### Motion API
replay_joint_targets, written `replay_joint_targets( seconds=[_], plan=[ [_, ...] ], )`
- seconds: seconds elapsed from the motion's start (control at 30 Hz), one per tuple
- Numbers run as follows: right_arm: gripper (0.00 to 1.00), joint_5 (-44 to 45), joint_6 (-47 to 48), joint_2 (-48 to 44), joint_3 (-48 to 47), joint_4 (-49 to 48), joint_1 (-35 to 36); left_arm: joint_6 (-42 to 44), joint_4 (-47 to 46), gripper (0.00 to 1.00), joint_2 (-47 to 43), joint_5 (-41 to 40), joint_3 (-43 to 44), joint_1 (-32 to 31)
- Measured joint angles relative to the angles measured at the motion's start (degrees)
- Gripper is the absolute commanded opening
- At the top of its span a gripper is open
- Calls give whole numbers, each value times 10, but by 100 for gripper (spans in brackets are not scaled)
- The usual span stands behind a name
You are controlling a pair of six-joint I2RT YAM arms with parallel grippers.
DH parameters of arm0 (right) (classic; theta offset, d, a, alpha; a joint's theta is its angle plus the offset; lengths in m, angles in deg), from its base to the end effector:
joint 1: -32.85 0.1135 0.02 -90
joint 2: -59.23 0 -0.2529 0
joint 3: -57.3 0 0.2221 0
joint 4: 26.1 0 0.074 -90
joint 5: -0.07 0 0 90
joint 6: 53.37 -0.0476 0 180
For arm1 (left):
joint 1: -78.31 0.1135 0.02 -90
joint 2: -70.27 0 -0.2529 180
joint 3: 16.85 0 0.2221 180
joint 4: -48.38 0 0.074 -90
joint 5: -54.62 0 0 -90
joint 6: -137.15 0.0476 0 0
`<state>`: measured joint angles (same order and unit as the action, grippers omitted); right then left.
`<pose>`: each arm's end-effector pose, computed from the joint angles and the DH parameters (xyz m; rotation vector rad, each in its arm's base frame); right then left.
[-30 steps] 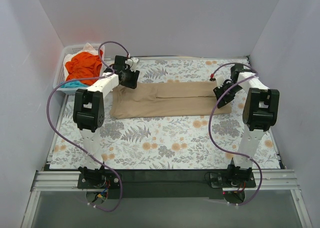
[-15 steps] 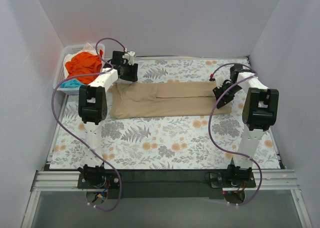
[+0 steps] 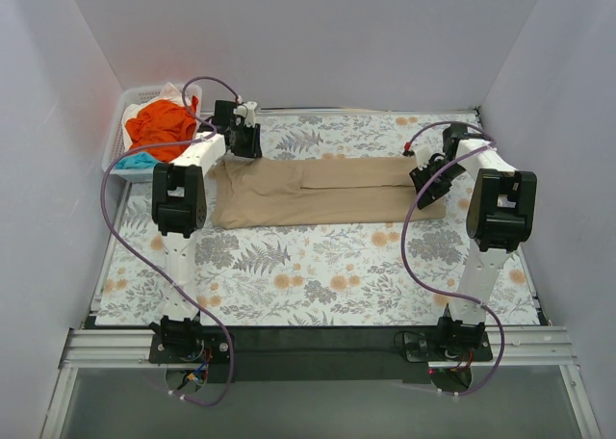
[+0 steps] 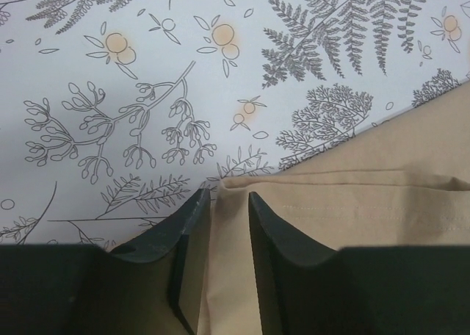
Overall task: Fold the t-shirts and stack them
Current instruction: Fold the tshirt
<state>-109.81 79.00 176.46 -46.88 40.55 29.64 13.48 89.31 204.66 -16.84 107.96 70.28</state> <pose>0.3736 -0.0047 0.1714 -0.9875 2.6433 0.3573 0.4847 -0.0837 0.1653 -0.4151 2.4892 -0.7061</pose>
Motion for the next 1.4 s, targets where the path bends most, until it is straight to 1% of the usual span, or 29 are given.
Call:
replay_joint_targets(
  seconds=[0.07, 0.2, 0.33, 0.6, 0.67, 0.8, 0.87, 0.9, 1.03, 1.23, 1.4],
  plan=[
    [32, 0, 0, 0, 0, 0, 0, -3, 0, 25, 5, 0, 6, 3],
    [32, 2, 0, 0, 0, 0, 0, -5, 0, 27, 17, 3, 16, 8],
    [32, 2, 0, 0, 0, 0, 0, -9, 2, 26, 32, 10, 28, 12],
    [32, 4, 0, 0, 0, 0, 0, -26, 13, 27, 41, 60, 41, 23],
    [32, 4, 0, 0, 0, 0, 0, -29, 13, 25, 41, 69, 43, 24],
    [32, 4, 0, 0, 0, 0, 0, -36, 14, 12, 41, 82, 43, 26],
    [32, 4, 0, 0, 0, 0, 0, -37, 13, 8, 41, 85, 43, 27],
    [31, 4, 0, 0, 0, 0, 0, -38, 13, 1, 41, 86, 43, 27],
    [31, 4, 0, 0, 0, 0, 0, -42, 15, 0, 41, 87, 48, 29],
    [31, 4, 0, 0, 0, 0, 0, -43, 12, 0, 41, 90, 81, 47],
    [32, 4, 0, 0, 0, 0, 0, -35, 8, 0, 41, 98, 77, 61]
  ],
)
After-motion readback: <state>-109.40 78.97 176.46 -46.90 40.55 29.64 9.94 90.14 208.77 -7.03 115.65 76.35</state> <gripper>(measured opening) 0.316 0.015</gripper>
